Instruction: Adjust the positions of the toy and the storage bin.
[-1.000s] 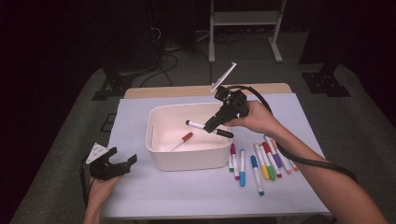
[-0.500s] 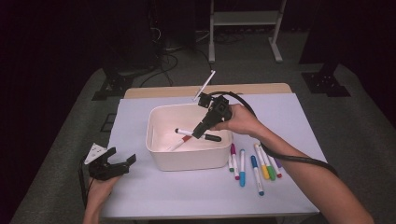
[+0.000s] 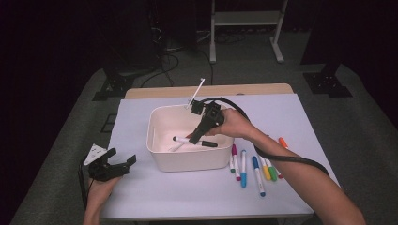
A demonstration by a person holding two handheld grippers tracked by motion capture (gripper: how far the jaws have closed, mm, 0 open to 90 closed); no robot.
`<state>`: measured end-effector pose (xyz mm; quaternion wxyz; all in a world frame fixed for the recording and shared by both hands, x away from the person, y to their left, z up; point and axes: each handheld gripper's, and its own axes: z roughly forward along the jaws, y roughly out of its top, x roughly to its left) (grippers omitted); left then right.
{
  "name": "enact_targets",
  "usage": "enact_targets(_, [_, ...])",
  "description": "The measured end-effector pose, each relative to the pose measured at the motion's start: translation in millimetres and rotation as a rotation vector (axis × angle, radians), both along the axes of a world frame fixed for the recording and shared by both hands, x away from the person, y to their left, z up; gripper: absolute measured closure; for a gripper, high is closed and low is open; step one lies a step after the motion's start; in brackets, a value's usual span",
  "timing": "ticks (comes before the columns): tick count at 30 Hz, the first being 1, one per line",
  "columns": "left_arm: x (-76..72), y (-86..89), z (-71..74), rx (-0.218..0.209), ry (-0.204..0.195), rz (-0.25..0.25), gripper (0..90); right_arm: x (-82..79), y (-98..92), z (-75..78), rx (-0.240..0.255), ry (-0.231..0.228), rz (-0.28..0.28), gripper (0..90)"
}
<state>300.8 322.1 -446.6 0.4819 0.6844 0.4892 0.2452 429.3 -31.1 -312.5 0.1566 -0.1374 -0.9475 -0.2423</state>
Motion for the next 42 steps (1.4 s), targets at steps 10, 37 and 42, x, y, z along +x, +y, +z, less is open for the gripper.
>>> enact_targets(10, [-0.2, 0.2, -0.1, 0.003, 0.001, 0.001, 2.5, -3.9, -12.0, 11.7, 0.03, -0.032, -0.022, 68.1])
enact_targets(37, [-0.6, -2.6, -1.1, 0.003, 0.01, 0.003, 2.4, -31.0, -140.5, 54.3, 0.173, -0.143, -0.254, 61.0])
enact_targets(42, [-0.2, -3.7, -1.5, 0.008, 0.016, 0.001, 2.5, -35.2, -174.8, 48.8, 0.183, -0.152, -0.315, 60.5])
